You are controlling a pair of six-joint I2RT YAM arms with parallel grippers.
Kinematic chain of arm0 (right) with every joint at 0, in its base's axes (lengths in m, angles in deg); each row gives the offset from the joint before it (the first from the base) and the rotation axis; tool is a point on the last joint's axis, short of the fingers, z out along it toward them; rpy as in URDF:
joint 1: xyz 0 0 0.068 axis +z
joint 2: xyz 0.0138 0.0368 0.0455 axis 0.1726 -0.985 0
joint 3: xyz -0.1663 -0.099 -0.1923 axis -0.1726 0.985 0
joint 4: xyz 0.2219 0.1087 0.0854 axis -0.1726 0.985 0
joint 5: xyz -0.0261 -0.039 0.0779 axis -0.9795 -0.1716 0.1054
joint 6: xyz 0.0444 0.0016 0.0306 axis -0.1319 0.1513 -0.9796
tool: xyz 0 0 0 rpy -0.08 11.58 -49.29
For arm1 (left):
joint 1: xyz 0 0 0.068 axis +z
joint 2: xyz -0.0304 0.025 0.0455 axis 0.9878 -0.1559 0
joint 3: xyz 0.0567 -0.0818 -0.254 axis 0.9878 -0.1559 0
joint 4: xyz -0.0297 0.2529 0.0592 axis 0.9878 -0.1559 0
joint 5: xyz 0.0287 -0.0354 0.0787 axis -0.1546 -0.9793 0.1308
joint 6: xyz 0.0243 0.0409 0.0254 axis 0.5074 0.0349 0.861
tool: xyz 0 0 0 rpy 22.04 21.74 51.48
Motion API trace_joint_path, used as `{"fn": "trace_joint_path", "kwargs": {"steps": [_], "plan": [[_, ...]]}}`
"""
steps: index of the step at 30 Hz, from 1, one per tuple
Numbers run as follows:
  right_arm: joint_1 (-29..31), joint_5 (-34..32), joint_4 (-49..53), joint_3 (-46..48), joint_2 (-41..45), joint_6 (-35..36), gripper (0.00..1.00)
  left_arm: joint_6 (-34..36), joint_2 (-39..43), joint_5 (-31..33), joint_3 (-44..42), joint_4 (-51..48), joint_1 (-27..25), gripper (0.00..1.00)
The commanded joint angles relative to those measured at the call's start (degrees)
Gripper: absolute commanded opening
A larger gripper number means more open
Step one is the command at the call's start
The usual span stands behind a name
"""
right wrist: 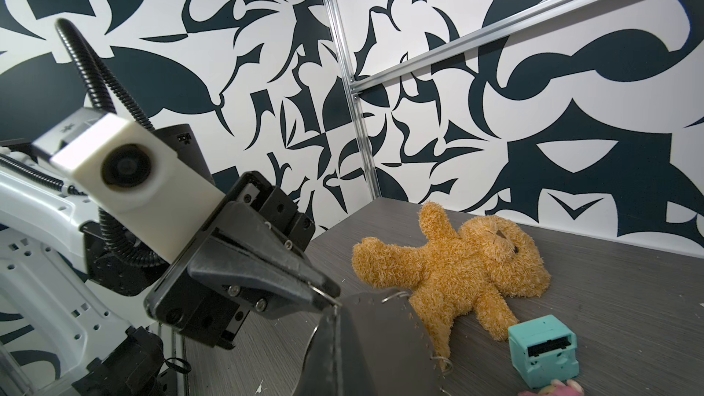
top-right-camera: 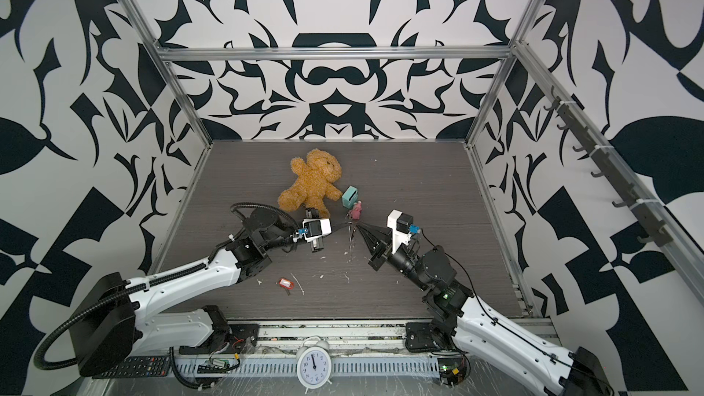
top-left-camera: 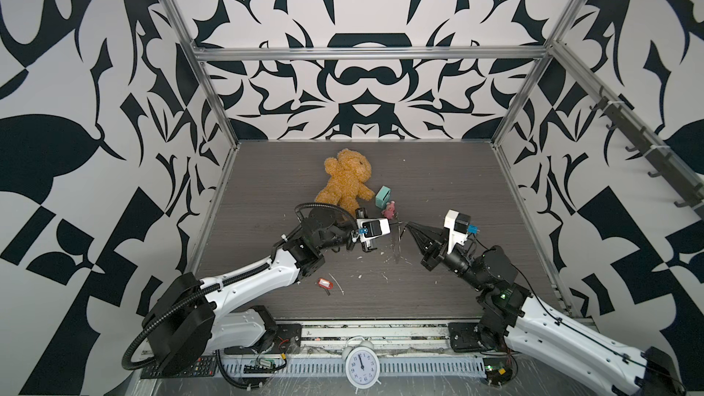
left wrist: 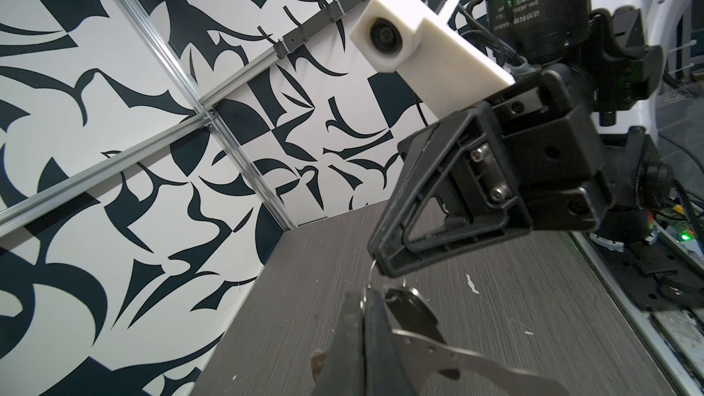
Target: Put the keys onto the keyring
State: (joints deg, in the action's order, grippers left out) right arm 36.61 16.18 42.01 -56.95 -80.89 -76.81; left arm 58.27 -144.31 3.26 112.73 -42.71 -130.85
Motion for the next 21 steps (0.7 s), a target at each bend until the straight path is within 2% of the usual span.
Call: {"fn": "trace_joint_path", "kwargs": {"steps": [1, 21], "plan": [[0.0, 0.8, -3.6, -0.4, 0.7, -0.5, 0.00, 0.2, 1.2, -1.7, 0.8, 0.7, 0.2, 0.00], [0.0, -3.2, -3.7, 0.3, -0.9, -1.3, 0.00, -2.4, 3.6, -5.6, -1.6, 4.6, 0.2, 0.00]]}}
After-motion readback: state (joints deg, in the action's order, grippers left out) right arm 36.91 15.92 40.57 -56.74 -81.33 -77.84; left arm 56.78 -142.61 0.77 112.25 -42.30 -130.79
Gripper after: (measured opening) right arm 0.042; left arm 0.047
